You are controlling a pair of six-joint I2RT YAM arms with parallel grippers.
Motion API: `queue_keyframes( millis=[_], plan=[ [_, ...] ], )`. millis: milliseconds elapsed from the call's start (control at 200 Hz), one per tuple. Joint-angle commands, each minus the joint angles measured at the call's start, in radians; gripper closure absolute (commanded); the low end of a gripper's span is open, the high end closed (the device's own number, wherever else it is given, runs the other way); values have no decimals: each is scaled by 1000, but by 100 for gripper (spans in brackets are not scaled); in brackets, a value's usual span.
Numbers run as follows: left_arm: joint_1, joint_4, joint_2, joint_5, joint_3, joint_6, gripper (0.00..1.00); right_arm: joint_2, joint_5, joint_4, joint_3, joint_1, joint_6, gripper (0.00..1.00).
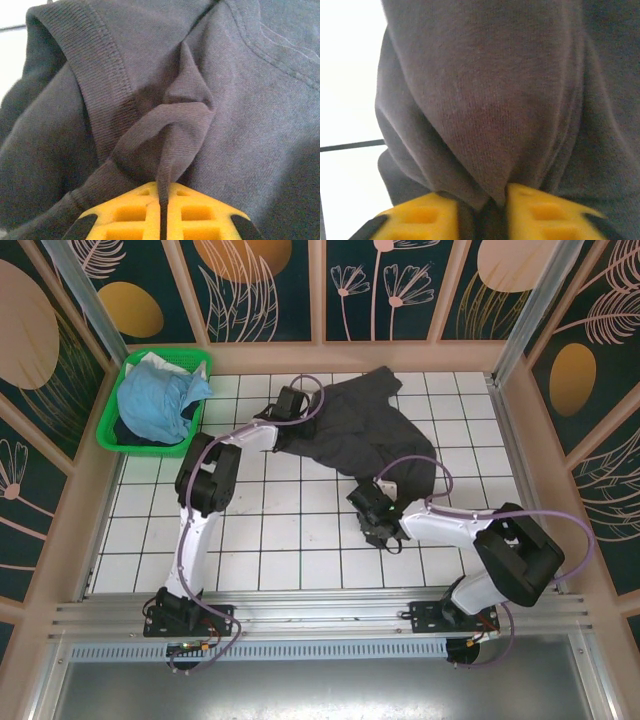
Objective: Fold and stack the t-shirts
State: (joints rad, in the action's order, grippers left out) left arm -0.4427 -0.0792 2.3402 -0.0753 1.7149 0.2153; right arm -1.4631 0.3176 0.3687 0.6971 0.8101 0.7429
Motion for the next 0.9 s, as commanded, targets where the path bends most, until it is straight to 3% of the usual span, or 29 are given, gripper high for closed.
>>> queue_keyframes(
  millis=[0,90,315,455,565,636,746,896],
  plan=[
    [50,-6,-115,-78,-92,25,100,23,96,45,55,-69,-78,86],
    [95,34,-231,-92,-202,65,100,57,103,37,102,-156,-172,92],
    [151,6,-518,91,-277,75,100,86,81,-20,364,-386,-456,96],
    [167,-78,-517,186,-48,35,100,-6,80,-38,654,-524,-555,97],
    [170,-220,-480,225,201,2,100,-54,109,19,880,-553,-615,97],
    [170,-222,-521,249,232,-17,100,-46,97,5,942,-569,-660,97],
    [170,-88,-717,259,37,-22,100,44,76,-29,870,-575,-676,97],
    [168,190,-1039,169,-495,47,100,289,-18,-178,455,-563,-606,97]
  ],
)
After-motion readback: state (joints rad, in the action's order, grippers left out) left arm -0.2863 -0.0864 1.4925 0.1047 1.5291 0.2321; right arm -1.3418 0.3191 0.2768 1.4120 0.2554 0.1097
